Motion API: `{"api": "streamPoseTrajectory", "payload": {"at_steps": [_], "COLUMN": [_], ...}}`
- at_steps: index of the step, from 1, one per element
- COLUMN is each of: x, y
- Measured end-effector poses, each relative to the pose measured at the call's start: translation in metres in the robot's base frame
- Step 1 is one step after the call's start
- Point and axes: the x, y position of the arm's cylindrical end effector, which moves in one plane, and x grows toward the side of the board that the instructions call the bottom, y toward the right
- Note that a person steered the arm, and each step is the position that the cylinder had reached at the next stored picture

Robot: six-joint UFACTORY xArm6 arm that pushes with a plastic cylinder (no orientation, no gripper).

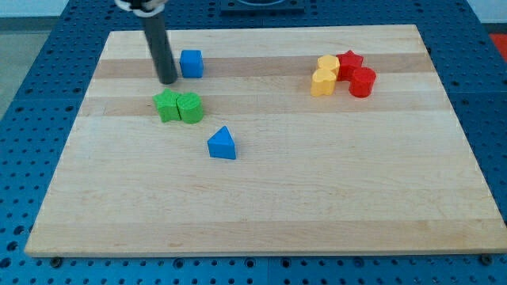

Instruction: Move the blue cube to the top left corner

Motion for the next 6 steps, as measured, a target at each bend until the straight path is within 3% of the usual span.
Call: {"api": "streamPoseTrajectory", "payload": {"at_steps": [1, 3, 4, 5, 6], "x": [0.001, 0.015, 0.012, -0.022, -0.026], "y": [-0.001, 0.106, 0.133, 0.122, 0.103]}}
